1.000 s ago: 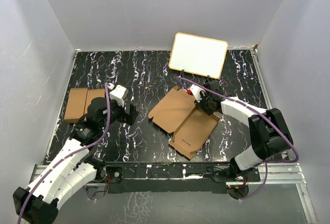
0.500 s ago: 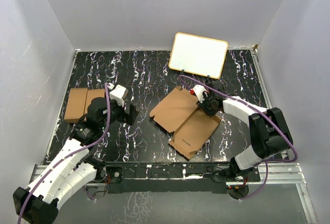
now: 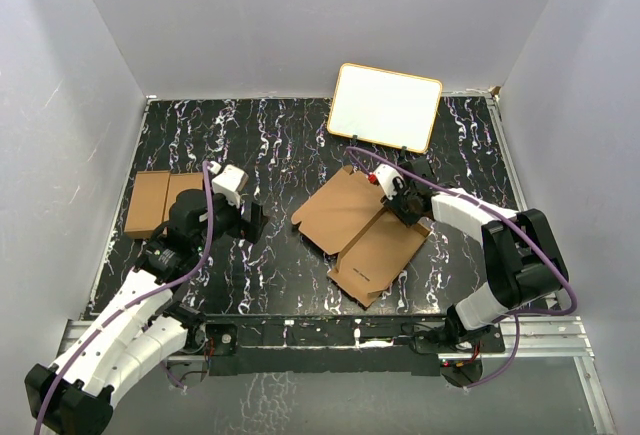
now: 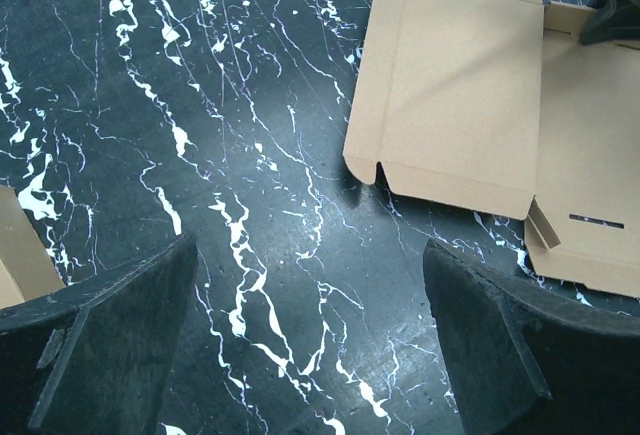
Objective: Fold the paper box
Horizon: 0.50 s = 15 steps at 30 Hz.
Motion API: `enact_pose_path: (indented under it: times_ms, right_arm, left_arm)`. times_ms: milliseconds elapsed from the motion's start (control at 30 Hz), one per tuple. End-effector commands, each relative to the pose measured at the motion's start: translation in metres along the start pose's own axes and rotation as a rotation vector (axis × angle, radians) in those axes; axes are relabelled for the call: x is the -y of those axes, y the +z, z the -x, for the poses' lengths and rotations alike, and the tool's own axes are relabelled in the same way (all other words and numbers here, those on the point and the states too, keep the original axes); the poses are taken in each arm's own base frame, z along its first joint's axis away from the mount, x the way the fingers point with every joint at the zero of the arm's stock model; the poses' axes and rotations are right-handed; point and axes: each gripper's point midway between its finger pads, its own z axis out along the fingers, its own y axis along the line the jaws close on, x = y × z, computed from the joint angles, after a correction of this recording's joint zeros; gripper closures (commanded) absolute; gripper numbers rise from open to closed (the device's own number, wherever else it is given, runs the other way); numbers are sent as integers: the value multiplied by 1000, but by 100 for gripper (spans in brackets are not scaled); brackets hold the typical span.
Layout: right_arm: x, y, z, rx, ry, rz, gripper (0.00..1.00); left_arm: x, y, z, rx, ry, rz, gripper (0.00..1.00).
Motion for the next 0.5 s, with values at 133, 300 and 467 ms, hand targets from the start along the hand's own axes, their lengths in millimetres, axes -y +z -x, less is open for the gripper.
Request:
enact_pose_path:
  times_ms: [133,300,467]
  right_arm:
    - [1,-9,11,59,6,41,63]
    - [4,-15,8,66,5,55,61]
    - [12,-19,-3,43,9,65,60]
  left_arm:
    - [-3,-2,6,33,11,13,8]
    - [-4,-2,5,30,12,18,8]
    - [-4,-2,6,34,12,20,8]
